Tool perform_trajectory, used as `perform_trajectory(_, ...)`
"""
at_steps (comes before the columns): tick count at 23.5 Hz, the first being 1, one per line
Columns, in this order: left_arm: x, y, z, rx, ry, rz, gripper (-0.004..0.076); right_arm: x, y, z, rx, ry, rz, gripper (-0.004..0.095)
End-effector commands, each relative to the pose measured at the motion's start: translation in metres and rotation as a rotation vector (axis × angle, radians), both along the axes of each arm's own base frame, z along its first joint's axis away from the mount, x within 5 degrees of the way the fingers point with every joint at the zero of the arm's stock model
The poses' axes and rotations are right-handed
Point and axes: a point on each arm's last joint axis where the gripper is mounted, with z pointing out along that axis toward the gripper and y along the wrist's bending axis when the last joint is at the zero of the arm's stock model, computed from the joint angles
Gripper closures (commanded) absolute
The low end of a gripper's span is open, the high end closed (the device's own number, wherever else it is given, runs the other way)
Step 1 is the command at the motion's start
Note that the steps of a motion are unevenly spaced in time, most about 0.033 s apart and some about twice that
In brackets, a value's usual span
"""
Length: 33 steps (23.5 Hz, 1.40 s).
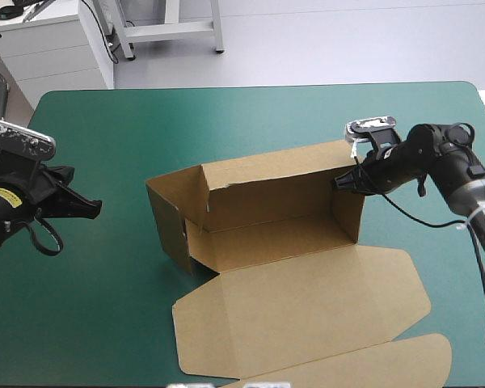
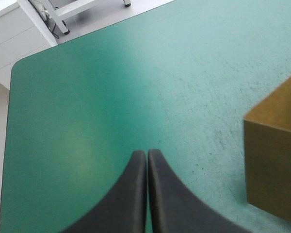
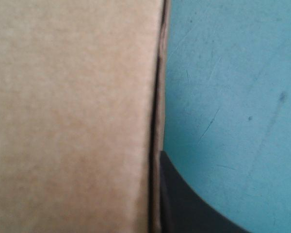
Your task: Fold the box
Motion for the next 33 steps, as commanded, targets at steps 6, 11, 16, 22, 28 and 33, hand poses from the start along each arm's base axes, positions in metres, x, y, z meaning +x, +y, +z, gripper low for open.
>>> perform_trajectory(6, -0.002, 0.000, 0.016, -0.032, -0.119, 0.004, 0.0731, 0.049, 0.012, -0.012, 0.058, 0.028, -0.029, 0.0917)
perform_trajectory(11, -0.002, 0.000, 0.016, -0.034, -0.121, 0.004, 0.0731, 0.073, 0.018, -0.018, 0.093, 0.022, -0.035, 0.0916)
perform_trajectory(16, -0.002, 0.000, 0.016, -0.036, -0.119, 0.003, 0.0731, 0.081, 0.020, -0.015, 0.081, 0.006, -0.004, 0.0812)
perform_trajectory(22, -0.003, 0.000, 0.015, -0.036, -0.109, 0.004, 0.0731, 0.071, 0.017, 0.038, 0.041, -0.016, 0.059, 0.0284)
perform_trajectory(28, -0.003, 0.000, 0.016, -0.037, -0.113, 0.004, 0.0731, 0.058, 0.015, 0.084, 0.062, -0.161, 0.068, 0.0173)
perform_trajectory(33, -0.003, 0.000, 0.016, -0.037, -0.113, 0.004, 0.0731, 0.081, 0.017, 0.050, 0.019, -0.081, 0.056, 0.0173)
